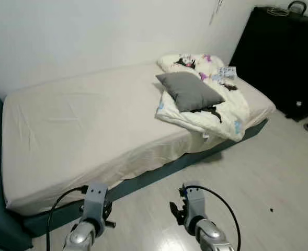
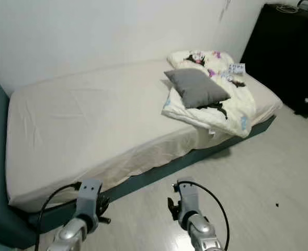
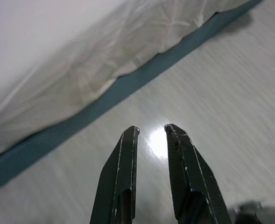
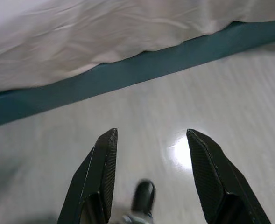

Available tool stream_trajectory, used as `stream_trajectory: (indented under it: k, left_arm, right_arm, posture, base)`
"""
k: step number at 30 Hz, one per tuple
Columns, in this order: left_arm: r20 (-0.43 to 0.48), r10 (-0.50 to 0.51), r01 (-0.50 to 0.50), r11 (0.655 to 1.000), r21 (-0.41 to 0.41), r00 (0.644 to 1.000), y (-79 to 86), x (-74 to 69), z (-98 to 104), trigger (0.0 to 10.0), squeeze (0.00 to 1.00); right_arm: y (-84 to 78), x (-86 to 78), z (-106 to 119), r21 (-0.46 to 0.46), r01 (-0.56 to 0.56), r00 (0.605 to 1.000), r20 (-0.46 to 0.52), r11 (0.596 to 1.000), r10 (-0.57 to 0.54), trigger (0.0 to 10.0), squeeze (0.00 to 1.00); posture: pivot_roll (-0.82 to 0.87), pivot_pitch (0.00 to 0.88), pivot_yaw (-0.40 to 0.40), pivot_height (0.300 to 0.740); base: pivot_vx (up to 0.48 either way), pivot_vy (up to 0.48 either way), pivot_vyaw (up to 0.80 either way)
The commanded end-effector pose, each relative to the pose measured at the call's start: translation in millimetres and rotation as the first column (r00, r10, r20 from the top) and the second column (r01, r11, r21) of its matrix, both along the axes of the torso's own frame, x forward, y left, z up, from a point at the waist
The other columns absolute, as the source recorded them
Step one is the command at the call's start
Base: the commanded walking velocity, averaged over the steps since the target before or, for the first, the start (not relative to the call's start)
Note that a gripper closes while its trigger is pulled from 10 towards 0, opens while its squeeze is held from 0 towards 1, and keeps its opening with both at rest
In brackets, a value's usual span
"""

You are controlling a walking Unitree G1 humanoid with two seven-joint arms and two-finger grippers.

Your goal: Clean up the room

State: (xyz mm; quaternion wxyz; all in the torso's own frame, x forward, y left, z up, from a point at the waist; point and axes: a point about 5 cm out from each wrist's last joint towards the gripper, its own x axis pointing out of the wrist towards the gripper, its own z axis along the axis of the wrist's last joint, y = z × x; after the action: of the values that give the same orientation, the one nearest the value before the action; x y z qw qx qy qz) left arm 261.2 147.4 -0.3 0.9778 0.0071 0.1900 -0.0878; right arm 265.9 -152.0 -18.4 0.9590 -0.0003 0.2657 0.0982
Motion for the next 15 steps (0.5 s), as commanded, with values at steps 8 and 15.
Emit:
stream_trajectory:
  k: [8, 15]
  left_arm:
    - [-0.010, -0.021, 0.021, 1.000, -0.009, 1.000, -6.3, -2.6, -1.9, 10.0, 0.00]
    - [-0.011, -0.023, 0.023, 1.000, -0.007, 1.000, -5.8, -3.2, -1.9, 10.0, 0.00]
  right_arm:
    - [-2.5, -3.4, -3.3, -0.004, 0.009, 1.000, -0.019, 1.000, -0.009, 10.0, 0.00]
    - [1.2, -4.0, -3.1, -0.026, -0.044, 0.999, -0.016, 0.999, 0.043, 10.0, 0.00]
  posture:
    - [0.03, 0.120, -0.055, 0.740]
    - [0.03, 0.120, -0.054, 0.740]
  base:
    - [0.414, 0.000, 0.00]
    - [0.407, 0.000, 0.00]
